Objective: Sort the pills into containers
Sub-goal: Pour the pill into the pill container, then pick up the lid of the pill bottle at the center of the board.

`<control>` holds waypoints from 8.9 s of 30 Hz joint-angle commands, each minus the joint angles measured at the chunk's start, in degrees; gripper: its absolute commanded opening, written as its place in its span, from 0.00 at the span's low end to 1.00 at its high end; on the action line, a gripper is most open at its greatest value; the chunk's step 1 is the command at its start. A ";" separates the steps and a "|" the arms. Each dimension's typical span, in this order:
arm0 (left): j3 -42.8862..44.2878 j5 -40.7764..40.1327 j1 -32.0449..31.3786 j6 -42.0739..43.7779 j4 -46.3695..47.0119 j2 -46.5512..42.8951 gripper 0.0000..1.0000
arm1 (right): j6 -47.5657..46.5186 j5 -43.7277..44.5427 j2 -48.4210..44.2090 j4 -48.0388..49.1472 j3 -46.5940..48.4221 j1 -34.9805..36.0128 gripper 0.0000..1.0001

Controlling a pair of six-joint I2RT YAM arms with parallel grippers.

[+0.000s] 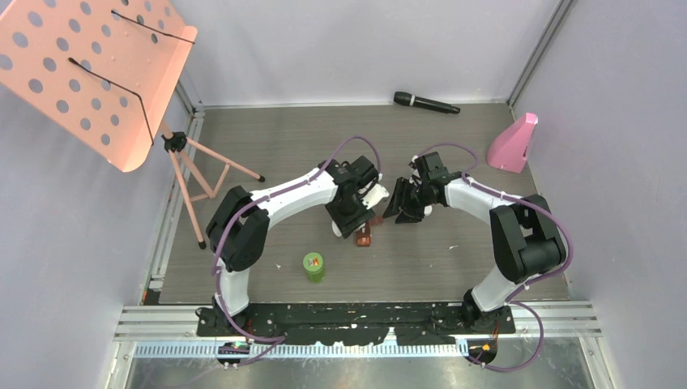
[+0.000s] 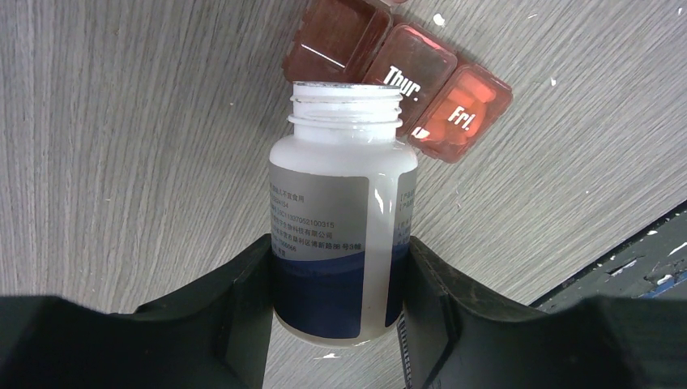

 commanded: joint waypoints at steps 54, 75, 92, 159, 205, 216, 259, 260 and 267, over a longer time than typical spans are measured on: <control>9.59 -1.24 -1.24 -3.82 -7.33 5.66 0.00 | 0.16 -0.74 0.15 1.64 -0.30 -0.30 0.51; 13.02 -1.40 -1.28 -3.74 -10.79 7.49 0.00 | -0.22 -1.66 0.36 1.93 -0.23 -0.33 0.51; 11.27 -0.94 -1.20 -2.52 -9.56 5.02 0.00 | 1.14 -4.58 -2.64 4.62 -2.57 -2.11 0.39; 16.79 -1.54 -2.60 -2.02 -16.31 8.62 0.00 | 0.21 -3.65 -2.85 5.26 -6.66 -5.34 0.37; 14.66 -20.31 -9.40 3.08 -13.66 9.01 0.00 | 0.25 -3.53 -2.00 5.74 -7.25 -5.34 0.37; 11.09 -19.63 -9.69 2.08 -10.27 6.42 0.00 | 0.32 -3.51 -1.86 6.04 -7.64 -5.34 0.37; -33.66 9.15 5.58 -7.93 62.15 -41.30 0.00 | -3.69 2.27 -7.18 -0.21 0.51 -6.42 0.42; -35.05 11.63 6.79 -9.41 66.61 -42.52 0.00 | -4.50 4.19 -7.59 -1.80 1.09 -6.89 0.44; -40.43 25.23 12.88 -22.12 97.54 -42.53 0.00 | -11.64 21.09 -8.37 -9.35 7.79 -7.30 0.89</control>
